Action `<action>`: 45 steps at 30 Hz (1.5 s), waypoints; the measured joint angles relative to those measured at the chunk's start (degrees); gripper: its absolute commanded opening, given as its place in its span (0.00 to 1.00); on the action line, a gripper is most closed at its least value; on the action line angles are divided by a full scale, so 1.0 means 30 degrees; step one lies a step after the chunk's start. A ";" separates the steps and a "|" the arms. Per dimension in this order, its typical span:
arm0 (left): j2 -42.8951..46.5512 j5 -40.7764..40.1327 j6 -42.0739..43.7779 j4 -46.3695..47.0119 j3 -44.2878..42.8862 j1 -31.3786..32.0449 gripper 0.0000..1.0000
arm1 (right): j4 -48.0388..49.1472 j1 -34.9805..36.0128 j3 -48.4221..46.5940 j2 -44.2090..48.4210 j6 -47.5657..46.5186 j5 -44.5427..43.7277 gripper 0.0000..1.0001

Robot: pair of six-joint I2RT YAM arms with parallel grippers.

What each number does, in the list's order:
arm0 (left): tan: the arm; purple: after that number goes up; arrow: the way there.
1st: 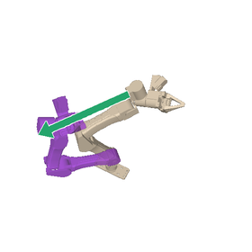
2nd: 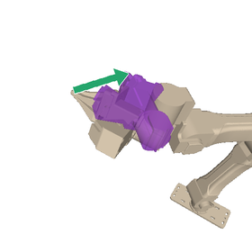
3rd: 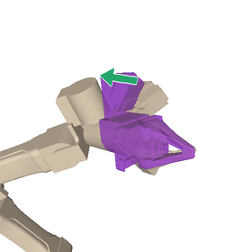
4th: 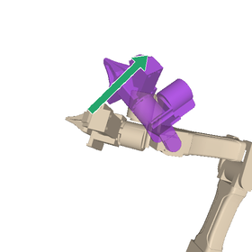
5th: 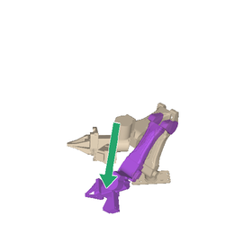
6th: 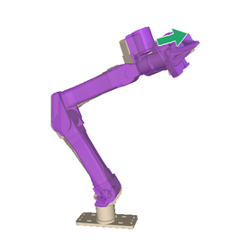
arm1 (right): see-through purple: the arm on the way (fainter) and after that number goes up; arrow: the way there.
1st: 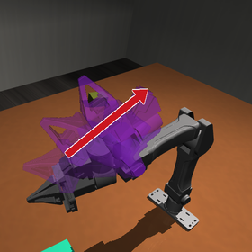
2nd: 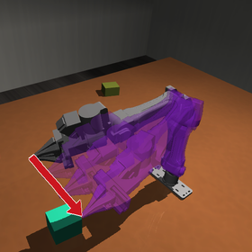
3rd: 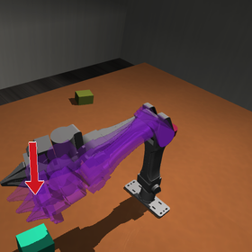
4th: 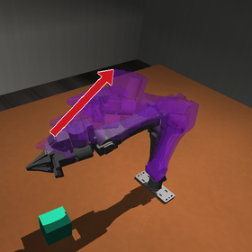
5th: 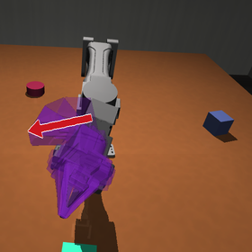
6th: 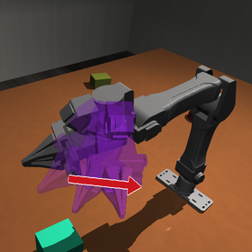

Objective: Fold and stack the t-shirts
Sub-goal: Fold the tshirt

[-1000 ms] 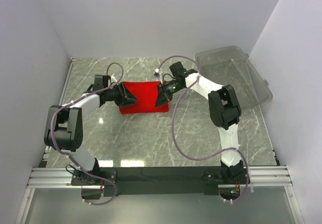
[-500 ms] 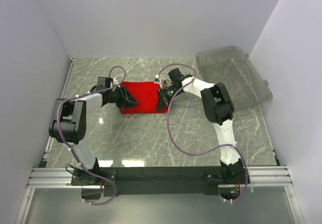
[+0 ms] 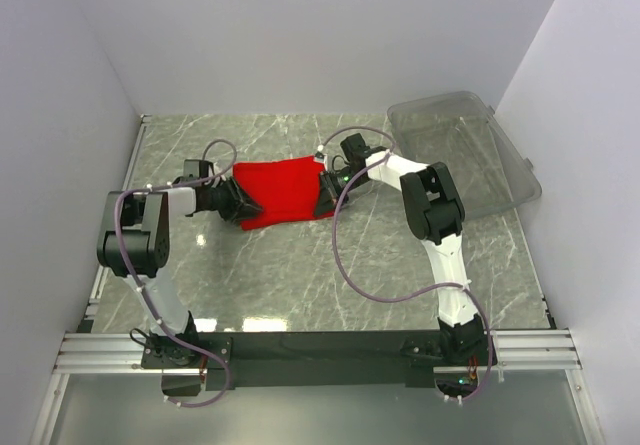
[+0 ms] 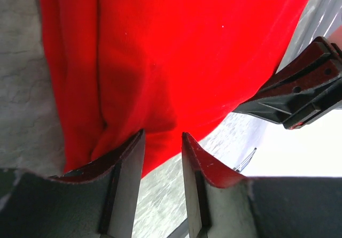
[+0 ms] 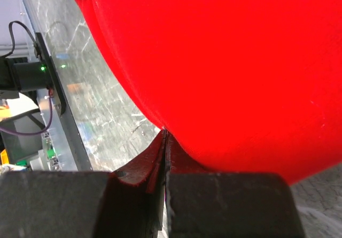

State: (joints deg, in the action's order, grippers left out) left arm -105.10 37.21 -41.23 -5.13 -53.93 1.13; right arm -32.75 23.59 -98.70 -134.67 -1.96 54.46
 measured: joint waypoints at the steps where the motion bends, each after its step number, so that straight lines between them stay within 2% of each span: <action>1: 0.0007 0.0051 0.0000 0.0022 0.0029 -0.0066 0.42 | -0.0015 0.0000 0.0000 0.0000 -0.0022 0.0000 0.01; 7: 0.0495 -0.0022 0.0117 -0.0058 0.0073 -0.0204 0.45 | -0.0372 -0.0102 0.0051 0.0051 -0.0954 0.0255 0.01; 12: 0.2652 -0.0372 0.0160 -0.0109 -0.0015 -0.1129 0.50 | -0.1173 -0.0525 0.0495 0.0867 -0.2681 0.0342 0.01; 16: 0.3468 -0.0284 -0.0160 0.0262 -0.1596 -0.1406 0.50 | -0.1887 -0.0736 0.0590 0.2127 -0.3898 0.0634 0.01; 20: 0.1938 0.0401 -0.1246 0.1698 -0.3490 -0.1384 0.48 | -0.1974 -0.0896 0.0699 0.3745 -0.4539 0.0925 0.01; 23: -0.0335 0.0729 -0.2106 0.2601 -0.4838 -0.1348 0.48 | -0.1931 -0.0940 0.0699 0.4510 -0.4714 0.1151 0.01; 30: -0.4736 0.0882 -0.3213 0.2769 -0.7482 -0.1260 0.47 | -0.1923 -0.1209 0.0823 0.4714 -0.4809 0.1144 0.01; 36: -0.5931 0.0838 -0.3242 0.2637 -0.9129 -0.1260 0.47 | -0.1785 -0.1275 0.1013 0.4699 -0.4663 0.0488 0.00; 45: -0.7242 0.0648 -0.3118 0.2149 -0.9734 -0.1566 0.46 | -0.1107 -0.1282 0.1668 0.4160 -0.3993 -0.0270 0.00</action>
State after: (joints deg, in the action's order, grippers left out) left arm -126.82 39.16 -50.59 1.32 -83.13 -3.57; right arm -36.07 19.75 -93.69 -122.19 -13.93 53.65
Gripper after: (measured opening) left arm 0.465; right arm 0.007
